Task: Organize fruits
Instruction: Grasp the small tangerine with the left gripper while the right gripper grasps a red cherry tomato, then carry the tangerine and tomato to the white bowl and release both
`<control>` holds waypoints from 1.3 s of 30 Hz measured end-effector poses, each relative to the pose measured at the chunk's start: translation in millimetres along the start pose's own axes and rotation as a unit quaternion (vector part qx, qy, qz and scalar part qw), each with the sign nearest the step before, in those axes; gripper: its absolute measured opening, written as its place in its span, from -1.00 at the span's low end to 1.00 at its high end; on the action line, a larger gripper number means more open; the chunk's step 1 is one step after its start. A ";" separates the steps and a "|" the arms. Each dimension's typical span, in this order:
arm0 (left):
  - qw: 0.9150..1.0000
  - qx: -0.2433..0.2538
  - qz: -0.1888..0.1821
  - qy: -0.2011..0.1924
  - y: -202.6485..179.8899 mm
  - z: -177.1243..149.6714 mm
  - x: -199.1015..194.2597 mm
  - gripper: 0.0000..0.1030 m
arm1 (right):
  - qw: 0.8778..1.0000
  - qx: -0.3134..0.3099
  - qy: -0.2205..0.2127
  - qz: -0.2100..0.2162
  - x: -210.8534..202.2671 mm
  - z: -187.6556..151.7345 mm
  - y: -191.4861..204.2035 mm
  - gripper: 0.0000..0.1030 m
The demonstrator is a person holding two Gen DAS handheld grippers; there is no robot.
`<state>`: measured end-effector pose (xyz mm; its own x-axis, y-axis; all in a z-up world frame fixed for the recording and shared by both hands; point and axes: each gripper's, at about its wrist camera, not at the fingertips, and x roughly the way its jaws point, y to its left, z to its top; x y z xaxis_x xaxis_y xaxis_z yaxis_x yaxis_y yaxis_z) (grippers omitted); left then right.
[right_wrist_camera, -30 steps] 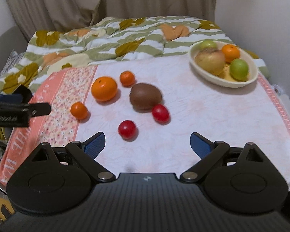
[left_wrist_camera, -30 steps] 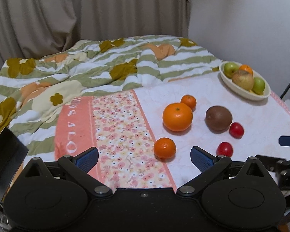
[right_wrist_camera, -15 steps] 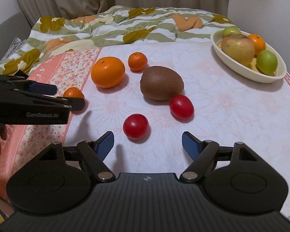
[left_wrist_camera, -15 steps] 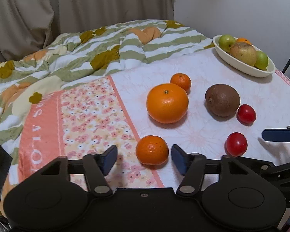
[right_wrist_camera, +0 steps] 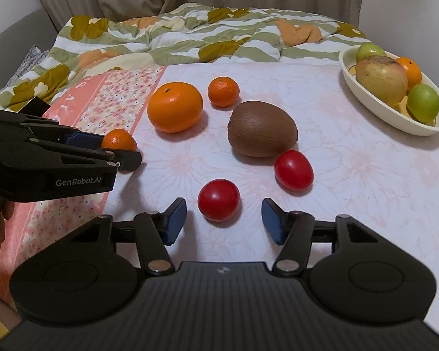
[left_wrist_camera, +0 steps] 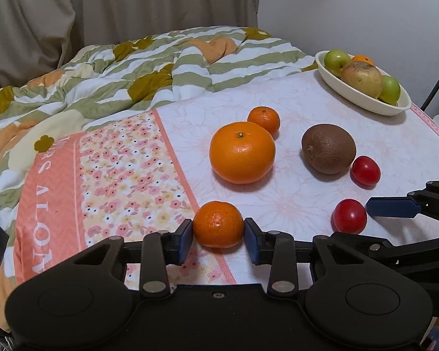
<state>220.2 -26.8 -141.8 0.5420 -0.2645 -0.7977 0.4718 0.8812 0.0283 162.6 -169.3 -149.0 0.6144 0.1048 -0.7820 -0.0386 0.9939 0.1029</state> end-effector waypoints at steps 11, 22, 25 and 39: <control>1.000 -0.015 0.011 0.003 2.3 -3.7 -5.9 -0.20 | 1.000 -0.011 0.002 -0.001 2.4 2.0 3.5 -0.10; 0.999 -0.032 0.014 -0.013 -4.6 -6.1 -33.2 -0.20 | 1.000 -0.008 -0.014 0.003 -16.7 5.2 3.2 -0.10; 0.999 -0.037 0.012 -0.021 -8.8 -6.1 -44.6 -0.20 | 1.000 -0.007 -0.024 0.002 -28.5 5.7 2.8 -0.10; 0.997 -0.037 -0.005 -0.063 -58.3 10.3 -100.3 -0.20 | 0.997 0.021 -0.068 -0.008 -103.5 9.1 -35.7 -0.11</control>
<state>145.5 -55.7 -57.2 0.6229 -0.3161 -0.7156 0.4268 0.9039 -0.0278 107.5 -215.9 -66.1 0.7155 0.0812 -0.6939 0.0037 0.9928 0.1200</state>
